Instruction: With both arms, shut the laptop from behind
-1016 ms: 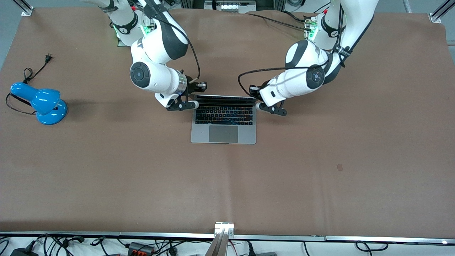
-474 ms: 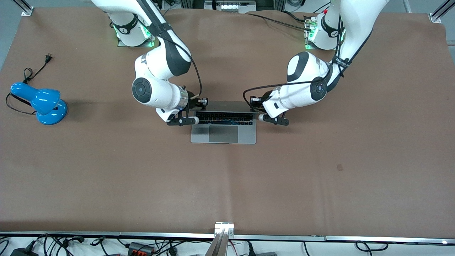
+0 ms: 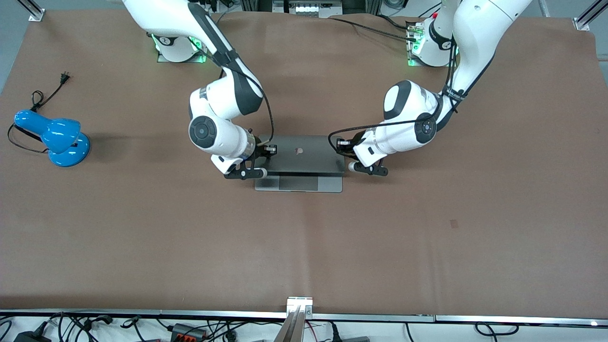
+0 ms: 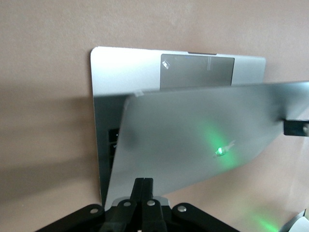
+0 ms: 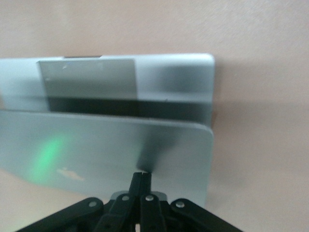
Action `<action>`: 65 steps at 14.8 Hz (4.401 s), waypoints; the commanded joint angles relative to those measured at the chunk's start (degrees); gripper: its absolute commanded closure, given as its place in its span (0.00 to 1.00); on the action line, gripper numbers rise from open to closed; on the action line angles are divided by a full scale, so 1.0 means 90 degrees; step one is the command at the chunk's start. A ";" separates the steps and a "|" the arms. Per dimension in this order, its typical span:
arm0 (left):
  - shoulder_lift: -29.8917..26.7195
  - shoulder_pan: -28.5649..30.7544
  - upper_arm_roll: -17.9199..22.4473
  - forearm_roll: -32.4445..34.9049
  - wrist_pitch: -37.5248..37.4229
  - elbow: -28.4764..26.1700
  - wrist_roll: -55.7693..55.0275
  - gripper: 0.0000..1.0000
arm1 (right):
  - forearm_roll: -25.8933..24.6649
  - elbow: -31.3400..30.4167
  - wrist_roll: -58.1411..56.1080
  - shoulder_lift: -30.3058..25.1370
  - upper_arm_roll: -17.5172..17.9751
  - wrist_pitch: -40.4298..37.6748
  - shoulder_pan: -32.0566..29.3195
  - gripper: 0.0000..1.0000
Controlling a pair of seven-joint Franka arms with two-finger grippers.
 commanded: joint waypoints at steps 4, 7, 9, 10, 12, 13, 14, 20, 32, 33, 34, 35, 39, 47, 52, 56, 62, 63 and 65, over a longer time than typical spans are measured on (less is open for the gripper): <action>0.0139 -0.0073 0.0078 0.0114 0.0011 0.0225 0.0055 1.00 | -0.0314 0.0668 0.0321 0.0701 0.0010 0.0057 0.0034 1.00; 0.0178 -0.0093 0.0087 0.0124 0.0011 0.0225 0.0055 1.00 | -0.0382 0.0678 0.0321 0.0897 0.0010 0.0301 0.0064 1.00; 0.0226 -0.0093 0.0087 0.0318 0.0011 0.0235 0.0055 1.00 | -0.0451 0.0678 0.0321 0.0975 0.0010 0.0330 0.0064 1.00; 0.0256 -0.0074 0.0087 0.0396 0.0011 0.0255 0.0055 1.00 | -0.0461 0.0678 0.0321 0.0985 0.0010 0.0389 0.0064 1.00; 0.0227 -0.0054 0.0078 0.0417 0.0001 0.0323 -0.0013 1.00 | -0.0461 0.0678 0.0321 0.1063 0.0010 0.0428 0.0064 1.00; 0.0236 -0.0083 0.0078 0.0417 0.0001 0.0333 -0.0023 1.00 | -0.0470 0.0678 0.0321 0.1083 0.0010 0.0496 0.0064 1.00; 0.0256 -0.0093 0.0087 0.0417 0.0001 0.0333 -0.0023 1.00 | -0.0490 0.0678 0.0311 0.1122 0.0010 0.0555 0.0073 1.00; 0.0266 -0.0093 0.0087 0.0417 0.0011 0.0333 -0.0023 1.00 | -0.0510 0.0678 0.0321 0.1161 0.0010 0.0575 0.0073 1.00; 0.0890 -0.1431 0.1171 0.0436 0.0890 0.0411 0.0046 1.00 | -0.0656 0.0727 0.0369 0.1063 -0.0117 0.0516 0.0093 1.00; 0.0900 -0.1431 0.1171 0.0446 0.0938 0.0411 0.0055 1.00 | -0.0695 0.0736 0.0369 0.1063 -0.0165 0.0516 0.0102 1.00; 0.0929 -0.1431 0.1171 0.0446 0.0958 0.0411 0.0055 1.00 | -0.0705 0.0727 0.0369 0.1054 -0.0185 0.0516 0.0103 1.00; 0.0939 -0.1431 0.1171 0.0446 0.0958 0.0411 0.0055 1.00 | -0.0715 0.0736 0.0369 0.0986 -0.0185 0.0506 0.0103 1.00; 0.0774 -0.1333 0.1162 0.0446 0.0900 0.0411 0.0026 1.00 | -0.0734 0.0727 0.0369 0.0664 -0.0409 0.0292 0.0103 1.00; -0.0689 -0.0748 0.1220 0.0456 -0.1304 0.0470 -0.0003 1.00 | -0.1758 0.0736 0.0292 -0.0409 -0.0976 -0.0732 0.0034 1.00; -0.1725 -0.0094 0.1220 0.1168 -0.3509 0.1170 -0.0003 1.00 | -0.2101 0.1047 0.0233 -0.1065 -0.1317 -0.1873 0.0005 1.00; -0.1873 0.0531 0.1220 0.1578 -0.5745 0.2799 0.0036 1.00 | -0.2082 0.1878 -0.0157 -0.1056 -0.1601 -0.2901 -0.0228 0.25; -0.2156 0.0903 0.1220 0.2291 -0.7000 0.3429 0.0075 0.99 | -0.2082 0.2650 -0.0216 -0.1104 -0.1631 -0.3116 -0.0999 0.00; -0.2166 0.0971 0.1220 0.2282 -0.7097 0.3419 0.0065 0.98 | -0.2072 0.2747 -0.0216 -0.1153 -0.1563 -0.3126 -0.1223 0.00; -0.2302 0.1069 0.1162 0.2282 -0.7098 0.3312 0.0075 0.99 | -0.2140 0.2748 -0.0294 -0.1367 -0.1029 -0.3136 -0.1944 0.00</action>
